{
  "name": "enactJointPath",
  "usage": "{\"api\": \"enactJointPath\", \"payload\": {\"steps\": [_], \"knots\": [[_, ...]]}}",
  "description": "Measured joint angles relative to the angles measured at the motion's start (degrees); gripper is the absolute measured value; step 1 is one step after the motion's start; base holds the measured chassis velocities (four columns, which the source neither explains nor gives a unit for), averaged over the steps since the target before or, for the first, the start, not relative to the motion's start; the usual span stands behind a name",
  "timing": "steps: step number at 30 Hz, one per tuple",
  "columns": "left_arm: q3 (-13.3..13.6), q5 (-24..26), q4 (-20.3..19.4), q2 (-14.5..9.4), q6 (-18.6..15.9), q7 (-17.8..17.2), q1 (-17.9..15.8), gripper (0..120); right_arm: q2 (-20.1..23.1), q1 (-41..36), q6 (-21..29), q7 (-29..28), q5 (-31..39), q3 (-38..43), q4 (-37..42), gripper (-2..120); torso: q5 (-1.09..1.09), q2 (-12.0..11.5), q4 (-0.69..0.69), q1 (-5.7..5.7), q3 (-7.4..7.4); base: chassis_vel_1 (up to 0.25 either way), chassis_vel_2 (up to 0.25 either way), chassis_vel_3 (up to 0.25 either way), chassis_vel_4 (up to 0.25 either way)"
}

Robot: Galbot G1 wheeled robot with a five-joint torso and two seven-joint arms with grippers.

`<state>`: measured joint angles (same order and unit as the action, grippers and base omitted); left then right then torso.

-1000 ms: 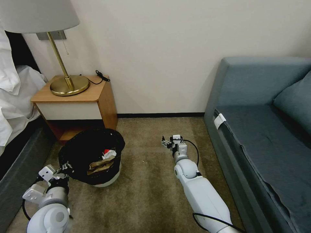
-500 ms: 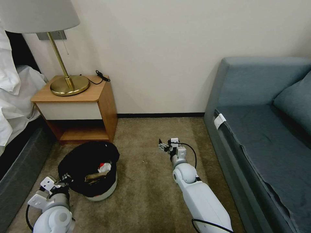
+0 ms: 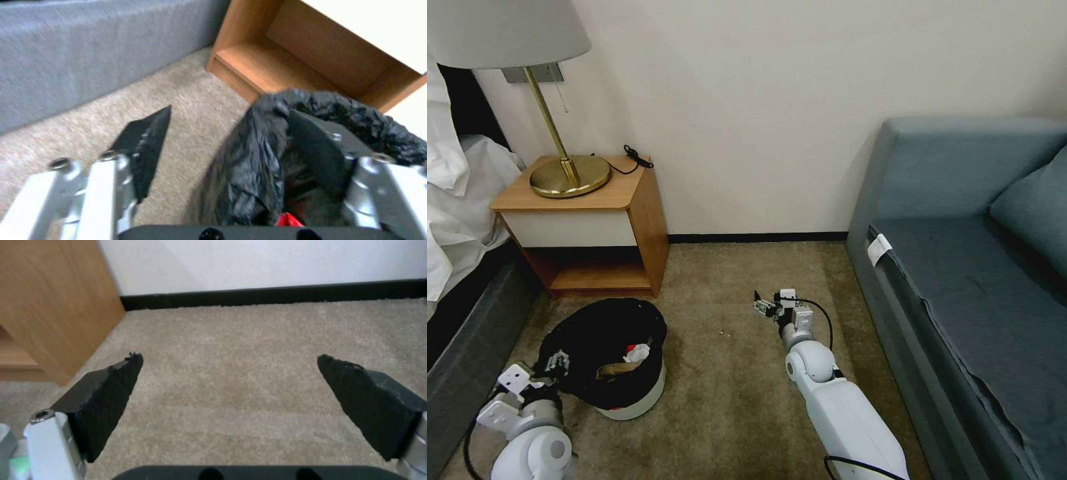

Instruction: Pick up the trash bin, then pick up the garbage on the floor and place it into the trash bin.

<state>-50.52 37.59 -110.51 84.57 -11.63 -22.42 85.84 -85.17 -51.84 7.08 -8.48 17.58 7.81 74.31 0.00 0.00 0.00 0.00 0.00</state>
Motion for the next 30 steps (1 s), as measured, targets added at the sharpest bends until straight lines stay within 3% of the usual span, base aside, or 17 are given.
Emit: {"api": "enactJointPath", "payload": {"steps": [7, 9, 10, 12, 13, 15, 21, 30], "knots": [[-0.96, -3.52, -1.41, 0.22, 1.09, 0.23, 1.23, 98, -0.16, -0.37, -0.15, 0.28, 0.00, -0.17, 0.49, 100, 0.00, 0.00, 0.00, 0.00, 0.00, 0.000, 0.000, 0.000, 0.000], [-2.01, -11.19, -1.56, 0.19, 5.48, 6.48, 1.63, 100, -0.28, -0.69, -1.31, 0.91, -0.50, -0.03, 0.77, 100, 0.00, 0.00, 0.01, 0.00, 0.00, 0.000, 0.000, 0.000, 0.000], [-2.01, -11.19, -1.56, 0.19, 5.48, 6.48, 1.63, 100, -0.28, -0.69, -1.31, 0.91, -0.50, -0.03, 0.77, 100, 0.00, 0.00, 0.01, 0.00, 0.00, 0.000, 0.000, 0.000, 0.000], [-2.13, -16.56, -1.63, -0.71, 9.32, 15.91, 1.75, 100, -0.42, -1.09, -2.12, 1.27, -0.88, 0.35, 1.08, 100, 0.00, 0.00, -0.01, 0.00, 0.00, 0.000, 0.000, 0.000, 0.000], [-2.13, -16.56, -1.63, -0.71, 9.32, 15.91, 1.75, 100, -0.42, -1.09, -2.12, 1.27, -0.88, 0.35, 1.08, 100, 0.00, 0.00, -0.01, 0.00, 0.00, 0.000, 0.000, 0.000, 0.000], [-1.39, -17.24, -2.29, -1.76, 9.37, 20.32, 2.24, 100, -0.43, -1.53, -2.16, 1.28, -0.20, 0.63, 1.62, 100, 0.00, 0.00, 0.00, 0.00, 0.00, 0.000, 0.000, 0.000, 0.000], [0.43, -18.63, -2.64, -3.98, 8.65, 25.96, 2.72, 100, -0.43, -2.35, -2.49, 0.38, 0.05, 1.53, 2.63, 100, 0.00, 0.00, 0.00, 0.00, 0.00, 0.000, 0.000, 0.000, 0.000], [3.66, -22.05, -2.12, -5.35, 8.19, 29.22, 1.36, 100, -1.16, -3.59, -4.63, 0.33, -0.77, 3.14, 2.00, 100, 0.00, 0.00, 0.00, 0.00, 0.00, 0.000, 0.000, 0.000, 0.000]]}}
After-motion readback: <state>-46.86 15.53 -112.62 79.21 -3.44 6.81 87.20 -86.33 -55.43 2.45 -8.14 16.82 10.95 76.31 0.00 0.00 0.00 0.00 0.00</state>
